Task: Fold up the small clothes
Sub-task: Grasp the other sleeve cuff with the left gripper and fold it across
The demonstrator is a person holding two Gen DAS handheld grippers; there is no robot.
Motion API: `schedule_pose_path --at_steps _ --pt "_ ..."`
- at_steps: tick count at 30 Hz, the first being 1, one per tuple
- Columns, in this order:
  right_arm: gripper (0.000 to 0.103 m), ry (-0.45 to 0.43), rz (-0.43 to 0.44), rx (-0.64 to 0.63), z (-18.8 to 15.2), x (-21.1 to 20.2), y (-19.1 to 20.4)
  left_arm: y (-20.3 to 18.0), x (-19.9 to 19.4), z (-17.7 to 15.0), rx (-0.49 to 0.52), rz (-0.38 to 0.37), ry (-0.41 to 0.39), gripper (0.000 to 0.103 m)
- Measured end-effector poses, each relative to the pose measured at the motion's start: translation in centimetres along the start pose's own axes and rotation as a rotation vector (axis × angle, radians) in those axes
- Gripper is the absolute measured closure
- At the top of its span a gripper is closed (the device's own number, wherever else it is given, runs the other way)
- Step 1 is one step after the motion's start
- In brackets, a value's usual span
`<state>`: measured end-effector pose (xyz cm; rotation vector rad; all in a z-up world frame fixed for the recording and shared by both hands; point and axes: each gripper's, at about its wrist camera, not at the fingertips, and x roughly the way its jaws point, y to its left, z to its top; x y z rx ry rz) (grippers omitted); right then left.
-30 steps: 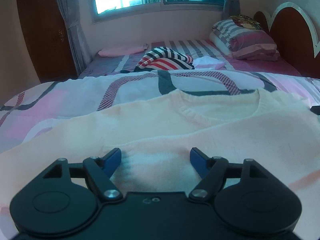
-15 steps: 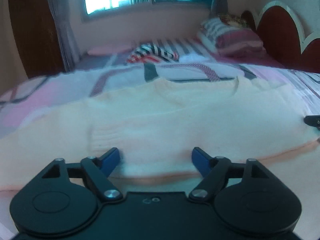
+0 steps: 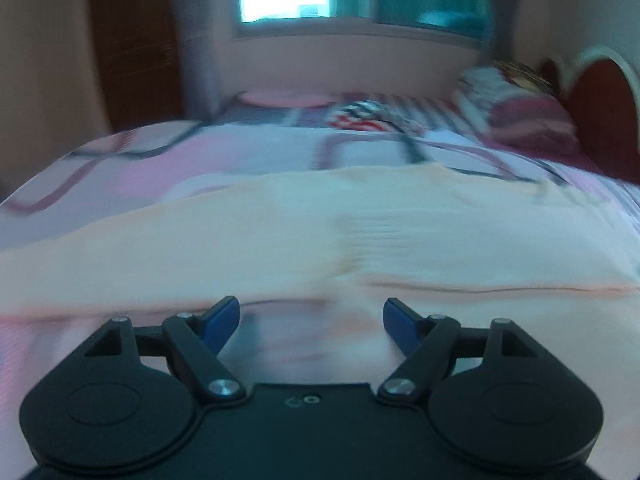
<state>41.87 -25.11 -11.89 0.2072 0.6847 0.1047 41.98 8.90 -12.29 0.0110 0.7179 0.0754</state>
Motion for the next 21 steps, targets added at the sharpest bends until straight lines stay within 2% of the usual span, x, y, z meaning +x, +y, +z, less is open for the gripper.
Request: schedule_pose_path --at_steps 3,5,9,13,21 --pt "0.103 -0.016 0.008 0.017 -0.5 -0.6 1.3 5.7 -0.1 -0.2 -0.193 0.024 0.037 0.035" --pt "0.103 -0.01 0.017 0.054 -0.5 -0.4 2.0 9.8 -0.6 -0.3 -0.337 0.045 0.022 0.036" --pt "0.103 -0.001 0.034 0.086 0.0 0.4 4.4 16.3 -1.6 -1.2 -0.51 0.124 -0.016 0.039" --pt "0.103 -0.001 0.054 0.063 0.3 1.1 7.4 22.6 -2.2 -2.9 -0.733 0.072 -0.072 0.048" --pt "0.103 0.014 0.056 0.115 0.2 1.9 10.5 28.6 -1.5 -2.9 -0.899 0.086 -0.13 0.049"
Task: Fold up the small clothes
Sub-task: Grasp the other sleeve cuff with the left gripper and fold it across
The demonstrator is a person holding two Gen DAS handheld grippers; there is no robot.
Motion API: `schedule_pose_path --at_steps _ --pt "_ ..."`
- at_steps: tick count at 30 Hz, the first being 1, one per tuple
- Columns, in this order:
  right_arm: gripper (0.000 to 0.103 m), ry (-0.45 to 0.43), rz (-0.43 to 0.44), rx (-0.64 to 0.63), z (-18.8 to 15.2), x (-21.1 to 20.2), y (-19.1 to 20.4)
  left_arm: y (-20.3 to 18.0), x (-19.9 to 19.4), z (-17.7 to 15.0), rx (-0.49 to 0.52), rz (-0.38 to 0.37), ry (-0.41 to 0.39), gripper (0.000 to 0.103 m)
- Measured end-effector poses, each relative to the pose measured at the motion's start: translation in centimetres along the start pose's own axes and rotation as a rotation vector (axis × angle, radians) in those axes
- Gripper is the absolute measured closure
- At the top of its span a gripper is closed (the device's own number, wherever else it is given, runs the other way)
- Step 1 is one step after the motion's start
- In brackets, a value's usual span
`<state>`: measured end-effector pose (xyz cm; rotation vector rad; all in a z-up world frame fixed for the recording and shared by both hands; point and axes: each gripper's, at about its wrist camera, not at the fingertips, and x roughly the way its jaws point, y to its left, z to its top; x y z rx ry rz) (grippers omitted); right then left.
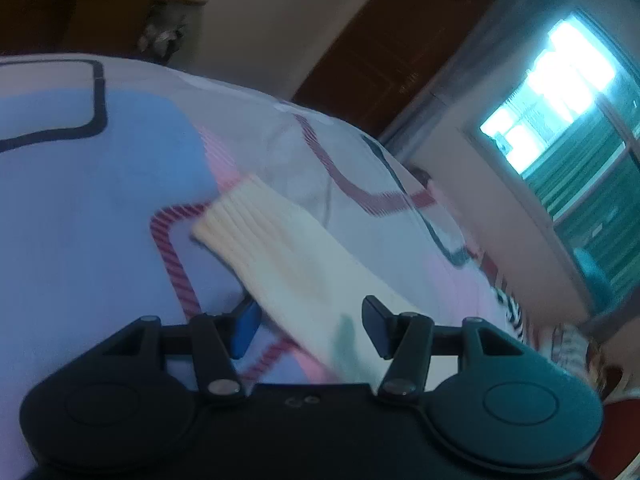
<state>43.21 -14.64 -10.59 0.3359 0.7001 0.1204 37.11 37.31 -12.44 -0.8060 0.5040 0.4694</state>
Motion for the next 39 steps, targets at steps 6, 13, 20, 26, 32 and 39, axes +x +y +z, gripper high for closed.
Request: schedule_pose_path --at_steps 6,13,20,26,32,39 --pt "0.103 -0.004 -0.012 0.014 0.3 0.1 0.4 -0.8 0.9 1.1 0.001 0.045 -0.029 0.098" --pt "0.103 -0.017 -0.027 0.04 0.8 0.0 -0.7 -7.5 1.1 -1.2 0.217 -0.086 -0.011 0.101" --pt "0.103 -0.027 -0.043 0.079 1.0 -0.7 -3.4 -21.2 1.8 -11.8 0.611 -0.268 0.147 0.101" --pt "0.103 -0.05 -0.05 0.12 1.8 -2.2 -6.9 -29.2 0.8 -21.1 0.826 -0.383 0.206 0.101" --pt "0.103 -0.062 -0.053 0.163 2.1 -3.5 -10.1 -32.7 0.1 -28.2 0.969 -0.422 0.261 0.101" --pt "0.103 -0.048 -0.018 0.202 1.8 -4.5 -12.9 -34.0 0.2 -34.2 1.083 -0.482 0.344 0.053"
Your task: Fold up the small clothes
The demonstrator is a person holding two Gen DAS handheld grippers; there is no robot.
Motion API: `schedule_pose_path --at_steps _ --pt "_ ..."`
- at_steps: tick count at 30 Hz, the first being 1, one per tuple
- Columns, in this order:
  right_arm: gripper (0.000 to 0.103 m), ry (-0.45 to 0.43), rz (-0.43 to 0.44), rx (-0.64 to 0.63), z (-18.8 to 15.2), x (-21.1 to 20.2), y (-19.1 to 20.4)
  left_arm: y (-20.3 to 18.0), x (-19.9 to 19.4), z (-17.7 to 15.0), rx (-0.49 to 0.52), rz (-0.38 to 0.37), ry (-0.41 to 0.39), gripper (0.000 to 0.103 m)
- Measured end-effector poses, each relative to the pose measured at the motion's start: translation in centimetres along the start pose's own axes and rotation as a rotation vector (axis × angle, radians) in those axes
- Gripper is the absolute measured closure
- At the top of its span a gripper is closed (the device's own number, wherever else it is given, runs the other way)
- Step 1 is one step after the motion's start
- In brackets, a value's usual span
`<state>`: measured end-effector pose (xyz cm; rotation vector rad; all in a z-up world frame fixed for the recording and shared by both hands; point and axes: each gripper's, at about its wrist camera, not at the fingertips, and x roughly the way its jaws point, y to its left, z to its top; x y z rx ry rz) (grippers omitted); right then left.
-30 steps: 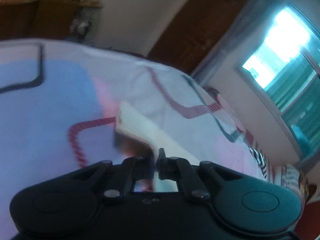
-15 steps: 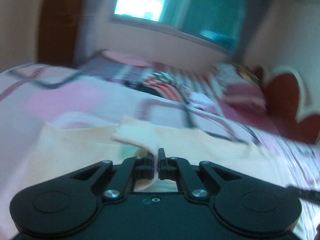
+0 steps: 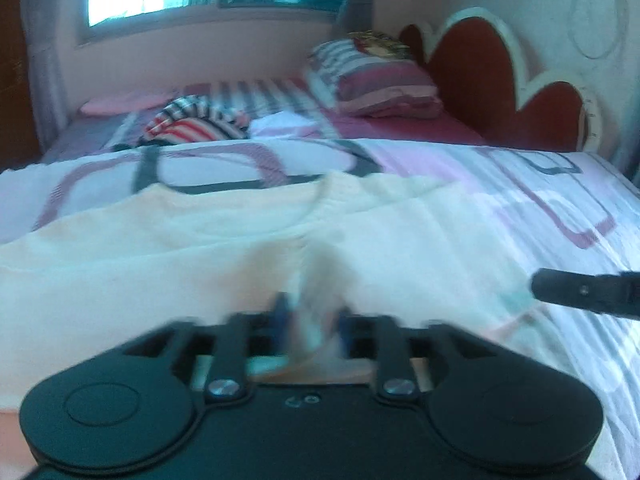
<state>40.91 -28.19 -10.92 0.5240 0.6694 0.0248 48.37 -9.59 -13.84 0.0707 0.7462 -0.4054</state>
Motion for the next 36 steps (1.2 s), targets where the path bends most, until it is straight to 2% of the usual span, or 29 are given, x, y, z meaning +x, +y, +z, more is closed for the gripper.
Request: schedule_pose_path --at_steps 1,2,3,4,6,8,11,14,15,17,20,21,22,23,25,28,31,36 --pt "0.086 0.001 -0.004 0.001 0.0 0.1 -0.1 -0.3 0.1 -0.1 -0.002 -0.031 -0.005 0.044" --pt "0.039 0.0 -0.006 0.003 0.0 0.0 -0.3 -0.4 -0.1 -0.3 -0.012 -0.056 -0.009 0.036" --pt "0.023 -0.012 -0.004 0.004 0.1 0.0 -0.2 -0.3 -0.5 -0.5 -0.019 -0.054 -0.016 0.037" --pt "0.019 -0.046 0.007 -0.001 0.0 -0.4 -0.1 0.0 -1.1 -0.7 -0.026 -0.036 -0.028 0.038" --pt "0.023 -0.044 0.049 -0.016 0.4 -0.3 0.4 1.1 -3.2 -1.4 -0.05 0.033 -0.063 0.038" --pt "0.043 -0.015 0.086 -0.021 0.5 0.4 1.1 3.5 -5.5 -2.2 -0.1 0.134 -0.093 0.038" --pt "0.05 0.045 0.13 -0.019 0.1 2.4 2.4 8.4 -8.8 -4.5 -0.193 0.278 -0.105 0.039" --pt "0.05 0.095 0.149 -0.018 -0.5 4.5 3.6 13.0 -10.5 -6.8 -0.277 0.343 -0.065 0.039" --pt "0.05 0.109 0.152 -0.016 -0.7 5.2 3.9 14.1 -10.5 -7.3 -0.294 0.353 -0.047 0.039" --pt "0.05 0.127 0.148 -0.015 -1.2 6.3 4.6 15.2 -10.3 -7.7 -0.302 0.329 -0.021 0.039" --pt "0.052 0.125 0.126 -0.054 -1.5 7.2 6.0 15.6 -9.7 -7.5 -0.312 0.302 -0.036 0.037" --pt "0.059 0.126 0.121 -0.073 -1.5 7.4 6.5 15.7 -9.5 -7.3 -0.325 0.297 -0.044 0.037" --pt "0.081 0.131 0.115 -0.09 -1.5 7.6 7.0 15.9 -9.3 -7.0 -0.333 0.293 -0.049 0.037" --pt "0.099 0.142 0.11 -0.104 -1.5 7.9 7.3 16.1 -9.2 -6.8 -0.338 0.301 -0.049 0.038" --pt "0.099 0.131 0.103 -0.114 -1.3 7.9 7.8 16.1 -8.6 -6.7 -0.342 0.321 -0.046 0.039" --pt "0.099 0.048 0.118 -0.132 -0.3 5.6 8.3 16.2 -8.7 -6.8 -0.316 0.324 -0.045 0.039" --pt "0.099 -0.036 0.096 -0.146 1.0 2.8 7.9 16.7 -9.2 -7.0 -0.314 0.311 -0.042 0.04" --pt "0.099 -0.042 0.059 -0.121 1.8 1.7 5.9 16.9 -9.3 -6.9 -0.298 0.308 -0.032 0.043"
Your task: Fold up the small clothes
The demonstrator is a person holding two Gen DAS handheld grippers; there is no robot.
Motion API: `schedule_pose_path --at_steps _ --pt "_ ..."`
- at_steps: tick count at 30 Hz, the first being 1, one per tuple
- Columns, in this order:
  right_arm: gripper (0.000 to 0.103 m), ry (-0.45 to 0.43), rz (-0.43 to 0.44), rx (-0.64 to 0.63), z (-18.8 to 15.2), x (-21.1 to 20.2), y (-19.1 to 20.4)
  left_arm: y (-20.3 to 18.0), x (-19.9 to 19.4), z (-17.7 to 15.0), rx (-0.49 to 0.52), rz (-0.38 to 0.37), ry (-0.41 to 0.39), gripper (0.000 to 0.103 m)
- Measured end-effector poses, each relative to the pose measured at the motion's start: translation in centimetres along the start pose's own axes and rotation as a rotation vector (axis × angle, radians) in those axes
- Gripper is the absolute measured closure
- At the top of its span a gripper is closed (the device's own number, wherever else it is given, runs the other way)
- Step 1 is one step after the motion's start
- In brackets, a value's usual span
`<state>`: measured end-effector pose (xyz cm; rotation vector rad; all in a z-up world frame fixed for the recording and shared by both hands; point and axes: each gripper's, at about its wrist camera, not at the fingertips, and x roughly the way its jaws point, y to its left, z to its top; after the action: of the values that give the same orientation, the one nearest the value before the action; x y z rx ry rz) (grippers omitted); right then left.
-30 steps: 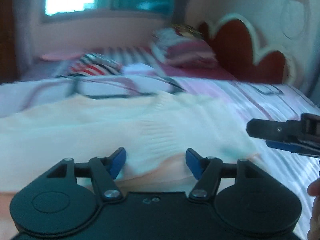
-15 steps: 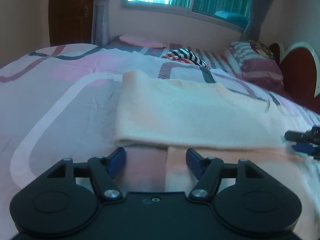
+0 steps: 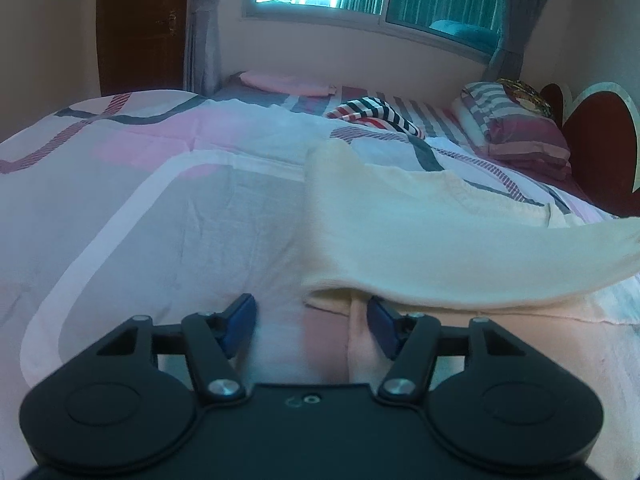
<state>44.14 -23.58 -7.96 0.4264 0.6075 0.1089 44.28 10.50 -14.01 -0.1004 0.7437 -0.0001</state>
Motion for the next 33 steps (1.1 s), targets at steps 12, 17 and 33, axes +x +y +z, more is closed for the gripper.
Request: schedule_pose_path --at_steps 12,17,33 --pt "0.099 -0.027 -0.055 0.019 0.3 -1.8 -2.6 0.5 -0.3 0.0 0.038 -0.024 0.024 0.049" --pt "0.099 0.004 -0.077 0.012 -0.6 -1.3 -3.6 0.5 -0.3 0.1 0.042 -0.023 0.025 0.049" --pt "0.099 0.086 -0.112 0.066 -3.3 0.7 -6.4 0.0 0.0 0.2 0.075 -0.001 0.039 0.048"
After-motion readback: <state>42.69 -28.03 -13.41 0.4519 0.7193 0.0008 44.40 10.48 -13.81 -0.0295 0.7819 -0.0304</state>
